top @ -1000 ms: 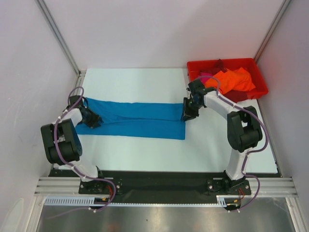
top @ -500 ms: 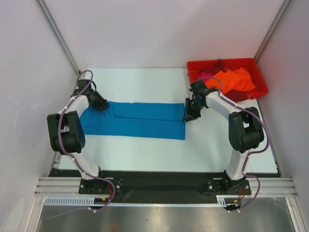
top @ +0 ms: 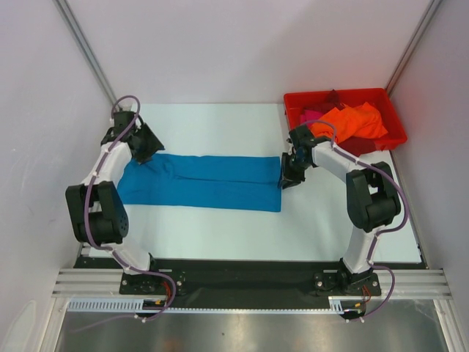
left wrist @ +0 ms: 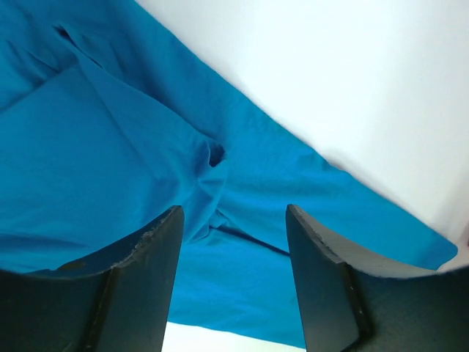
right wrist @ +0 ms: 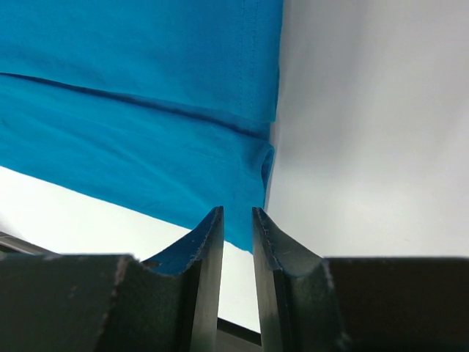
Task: Fold and stack the t-shirts
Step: Fold the tshirt
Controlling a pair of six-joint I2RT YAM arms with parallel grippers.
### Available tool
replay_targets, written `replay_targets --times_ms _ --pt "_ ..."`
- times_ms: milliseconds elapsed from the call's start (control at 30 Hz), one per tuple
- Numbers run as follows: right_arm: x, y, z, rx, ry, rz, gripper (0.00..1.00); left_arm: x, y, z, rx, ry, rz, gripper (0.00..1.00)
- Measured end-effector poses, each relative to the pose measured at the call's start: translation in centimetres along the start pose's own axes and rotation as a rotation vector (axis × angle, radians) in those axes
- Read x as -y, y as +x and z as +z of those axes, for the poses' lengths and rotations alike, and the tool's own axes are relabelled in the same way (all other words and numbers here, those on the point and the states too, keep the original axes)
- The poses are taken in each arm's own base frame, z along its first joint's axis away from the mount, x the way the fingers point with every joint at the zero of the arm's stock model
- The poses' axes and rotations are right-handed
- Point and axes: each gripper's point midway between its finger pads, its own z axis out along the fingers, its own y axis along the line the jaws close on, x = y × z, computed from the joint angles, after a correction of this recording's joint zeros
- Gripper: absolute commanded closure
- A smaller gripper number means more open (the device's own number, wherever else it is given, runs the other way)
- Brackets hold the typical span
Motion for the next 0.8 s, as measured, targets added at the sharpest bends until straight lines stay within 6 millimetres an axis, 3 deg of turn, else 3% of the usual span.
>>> replay_targets --times_ms 100,267,400,567,700,800 --pt "-0.2 0.0 0.0 0.000 -0.009 -0.004 0.71 -0.1 -0.5 -0.5 0.018 0.003 0.012 0.38" --pt "-2.3 -1.4 0.8 0.004 -0.071 -0.045 0.54 -2.3 0.5 0.2 -0.012 -0.031 -0.020 0.38" --pt "-7.8 -4.9 2.0 0.070 -0.198 -0.146 0.49 -5.1 0.0 0.3 -0.010 -0.070 -0.077 0.38" --pt "-16.2 -8.8 3.3 0.156 -0.362 -0.265 0.61 -9.9 -1.8 -0.6 0.037 -0.119 -0.189 0.47" --pt "-20.9 -9.1 5.0 0.154 -0.440 -0.297 0.55 -13.2 -1.3 -1.6 0.050 -0.159 -0.264 0.48" --pt "-23.2 -8.7 6.4 0.157 -0.481 -0.314 0.49 -13.2 -0.9 -1.9 0.047 -0.144 -0.280 0.49"
